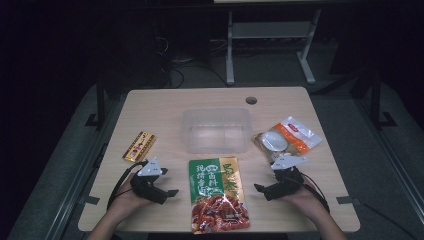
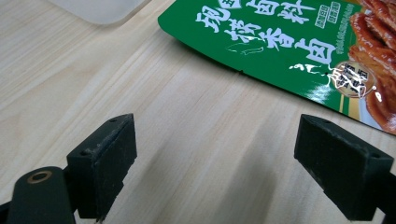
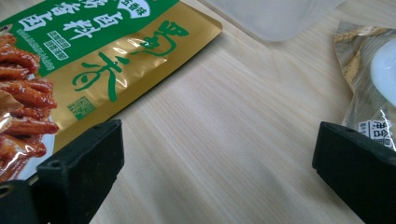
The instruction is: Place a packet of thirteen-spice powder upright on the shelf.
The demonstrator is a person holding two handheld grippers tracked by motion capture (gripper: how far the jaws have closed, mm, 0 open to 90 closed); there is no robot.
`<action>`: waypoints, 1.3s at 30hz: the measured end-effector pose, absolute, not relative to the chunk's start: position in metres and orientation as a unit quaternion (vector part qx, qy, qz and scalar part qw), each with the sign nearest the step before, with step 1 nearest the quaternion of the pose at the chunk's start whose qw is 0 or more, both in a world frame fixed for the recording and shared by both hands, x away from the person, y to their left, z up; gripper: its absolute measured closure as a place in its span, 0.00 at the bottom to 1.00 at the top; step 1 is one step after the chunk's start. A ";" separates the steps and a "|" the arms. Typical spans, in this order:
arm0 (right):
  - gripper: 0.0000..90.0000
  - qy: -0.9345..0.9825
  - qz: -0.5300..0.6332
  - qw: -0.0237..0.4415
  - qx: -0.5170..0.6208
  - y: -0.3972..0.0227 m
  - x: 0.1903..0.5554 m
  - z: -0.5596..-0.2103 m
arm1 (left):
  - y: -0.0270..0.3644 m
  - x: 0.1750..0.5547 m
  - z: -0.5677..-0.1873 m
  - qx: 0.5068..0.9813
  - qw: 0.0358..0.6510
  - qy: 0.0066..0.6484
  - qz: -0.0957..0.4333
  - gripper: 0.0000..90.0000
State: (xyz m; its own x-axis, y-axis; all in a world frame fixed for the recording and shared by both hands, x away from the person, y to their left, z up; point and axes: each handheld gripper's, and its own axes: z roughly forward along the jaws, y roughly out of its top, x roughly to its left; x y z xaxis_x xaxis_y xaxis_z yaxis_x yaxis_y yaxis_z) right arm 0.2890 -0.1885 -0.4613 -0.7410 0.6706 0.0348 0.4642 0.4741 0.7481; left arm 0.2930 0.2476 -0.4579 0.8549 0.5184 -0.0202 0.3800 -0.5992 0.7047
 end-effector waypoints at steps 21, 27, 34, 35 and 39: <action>0.02 0.848 0.406 0.121 0.318 -0.182 0.286 -0.456 | 0.269 0.303 -0.440 0.871 0.355 0.321 0.116 0.15; 0.02 0.849 0.412 0.112 0.311 -0.180 0.286 -0.456 | 0.278 0.306 -0.435 0.865 0.355 0.332 0.125 0.15; 0.02 0.849 0.414 0.113 0.308 -0.179 0.285 -0.457 | 0.291 0.310 -0.432 0.858 0.352 0.349 0.135 0.15; 0.02 0.849 0.414 0.113 0.308 -0.178 0.285 -0.457 | 0.293 0.311 -0.431 0.855 0.353 0.354 0.137 0.15; 0.02 0.850 0.413 0.113 0.308 -0.178 0.286 -0.457 | 0.298 0.313 -0.427 0.850 0.355 0.361 0.145 0.15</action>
